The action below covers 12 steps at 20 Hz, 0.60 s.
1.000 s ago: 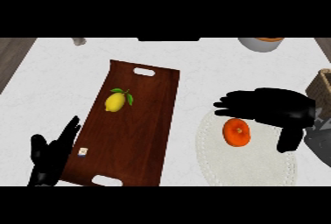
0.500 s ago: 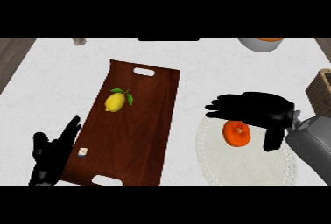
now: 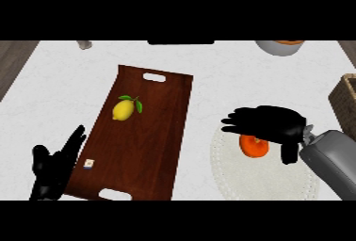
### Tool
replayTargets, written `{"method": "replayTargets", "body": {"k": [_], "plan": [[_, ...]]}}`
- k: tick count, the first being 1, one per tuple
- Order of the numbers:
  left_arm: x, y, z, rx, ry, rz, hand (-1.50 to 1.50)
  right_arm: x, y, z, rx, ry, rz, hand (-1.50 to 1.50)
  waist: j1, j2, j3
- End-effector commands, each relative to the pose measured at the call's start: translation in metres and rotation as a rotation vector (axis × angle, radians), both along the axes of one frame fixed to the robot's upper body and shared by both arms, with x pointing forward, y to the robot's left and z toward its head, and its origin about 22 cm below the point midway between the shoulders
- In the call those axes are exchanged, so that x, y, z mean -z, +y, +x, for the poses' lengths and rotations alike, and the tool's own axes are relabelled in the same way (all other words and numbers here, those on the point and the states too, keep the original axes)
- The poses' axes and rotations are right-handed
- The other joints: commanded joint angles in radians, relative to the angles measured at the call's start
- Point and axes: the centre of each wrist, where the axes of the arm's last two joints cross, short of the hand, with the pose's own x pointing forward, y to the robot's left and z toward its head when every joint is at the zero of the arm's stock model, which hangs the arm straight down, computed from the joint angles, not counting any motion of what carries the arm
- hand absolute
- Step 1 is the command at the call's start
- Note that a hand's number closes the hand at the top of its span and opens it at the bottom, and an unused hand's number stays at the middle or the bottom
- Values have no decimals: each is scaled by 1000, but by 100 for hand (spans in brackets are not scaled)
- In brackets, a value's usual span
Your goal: Pick the squash from the placemat and place it in the basket
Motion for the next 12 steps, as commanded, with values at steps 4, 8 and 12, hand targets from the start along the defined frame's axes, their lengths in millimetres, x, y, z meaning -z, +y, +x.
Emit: {"method": "replayTargets", "body": {"k": [4,8,12], "plan": [[28,9,-17,-35,171,-11,0,8,-10,0,5,7,1,-150,-4,11,-17],[38,-3,-12,-33,137,-20,0,20,8,4,-7,0,8,-150,-1,14,-17],[15,-6,2,-53,152,-19,0,32,-10,1,-7,7,9,-150,-5,12,-16]]}}
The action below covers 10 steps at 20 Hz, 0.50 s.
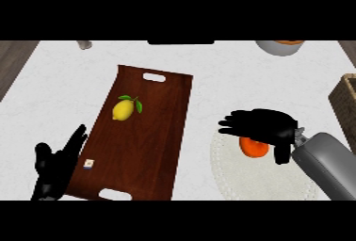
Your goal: Pick the squash from the placemat and place it in the basket
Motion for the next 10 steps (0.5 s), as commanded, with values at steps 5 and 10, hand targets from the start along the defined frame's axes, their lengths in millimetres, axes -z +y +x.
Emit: {"method": "replayTargets", "body": {"k": [5,10], "plan": [[27,4,-3,-19,146,-16,0,-2,-4,9,-103,-84,26,150,-3,13,-18],[22,10,-12,-27,144,-23,0,18,8,2,-132,-137,22,150,3,11,-17]]}}
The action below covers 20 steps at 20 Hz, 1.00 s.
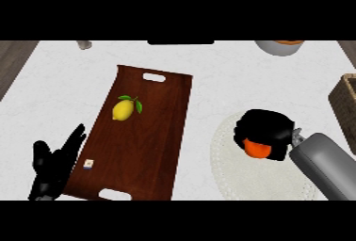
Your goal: Pick the squash from the placemat and place it in the basket
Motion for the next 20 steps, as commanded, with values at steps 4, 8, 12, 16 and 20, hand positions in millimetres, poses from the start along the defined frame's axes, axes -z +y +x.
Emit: {"method": "replayTargets", "body": {"k": [4,8,12,16,20], "plan": [[30,7,-23,-110,138,3,0,4,-19,-13,368,-28,-19,150,-77,-8,-19],[25,31,-43,-186,152,13,0,11,-54,-26,751,-19,-27,150,-157,-31,-23],[31,18,-55,-158,162,2,0,-11,-34,-51,853,-101,24,150,-143,-27,-23],[31,21,-59,-173,156,-25,0,-41,-15,-78,950,-161,225,150,-127,-23,-21],[26,18,-55,-165,136,-11,0,-54,12,-87,1054,11,769,150,-137,-20,-15]]}}
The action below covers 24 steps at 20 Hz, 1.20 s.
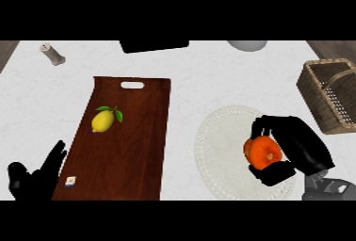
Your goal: Pick the squash from the placemat and place it in the basket
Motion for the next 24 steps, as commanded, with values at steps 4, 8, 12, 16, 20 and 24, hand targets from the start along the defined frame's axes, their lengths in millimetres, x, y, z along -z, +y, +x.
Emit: {"method": "replayTargets", "body": {"k": [4,8,12,16,20,24], "plan": [[21,-5,-17,-17,131,-39,0,-81,8,-40,175,-291,501,150,17,9,-17],[16,-2,-7,13,102,-32,0,-124,0,-74,271,-363,572,150,38,18,-18],[8,1,1,24,93,-35,0,-160,-15,-93,398,-425,523,150,70,23,-18],[18,-12,7,62,124,-29,0,-196,-26,-74,497,-473,547,150,75,28,-19],[21,-11,8,49,106,-32,0,-234,-49,-63,574,-477,558,150,85,27,-18],[23,-13,13,59,109,-21,0,-266,-81,-53,593,-454,548,150,88,31,-16]]}}
